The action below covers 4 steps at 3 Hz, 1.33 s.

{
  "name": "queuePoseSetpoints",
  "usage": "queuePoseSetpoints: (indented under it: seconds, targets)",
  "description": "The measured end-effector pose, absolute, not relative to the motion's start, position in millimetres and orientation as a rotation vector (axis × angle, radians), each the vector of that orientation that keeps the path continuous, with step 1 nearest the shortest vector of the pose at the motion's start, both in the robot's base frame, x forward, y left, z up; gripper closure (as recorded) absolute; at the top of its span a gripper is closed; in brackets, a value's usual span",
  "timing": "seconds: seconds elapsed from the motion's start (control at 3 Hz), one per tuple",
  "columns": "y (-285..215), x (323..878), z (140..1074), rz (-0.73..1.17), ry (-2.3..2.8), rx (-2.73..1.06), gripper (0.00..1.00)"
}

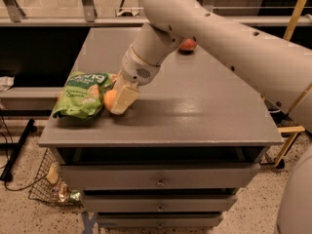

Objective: Move orange near green rice chip bag

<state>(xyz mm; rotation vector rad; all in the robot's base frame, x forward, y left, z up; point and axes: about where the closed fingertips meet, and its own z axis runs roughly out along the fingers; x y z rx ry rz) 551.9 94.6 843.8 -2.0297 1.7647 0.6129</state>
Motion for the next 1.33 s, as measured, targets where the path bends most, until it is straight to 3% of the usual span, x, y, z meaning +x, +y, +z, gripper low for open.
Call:
queuePoseSetpoints:
  seconds: [0.33, 0.67, 1.0, 1.33]
  targets:
    - [96, 551, 843, 0.615, 1.764, -2.033, 0.15]
    - [96, 551, 843, 0.613, 1.761, -2.033, 0.0]
    - [83, 554, 857, 0.545, 1.774, -2.023, 0.0]
    - [28, 552, 891, 0.415, 1.831, -1.955, 0.0]
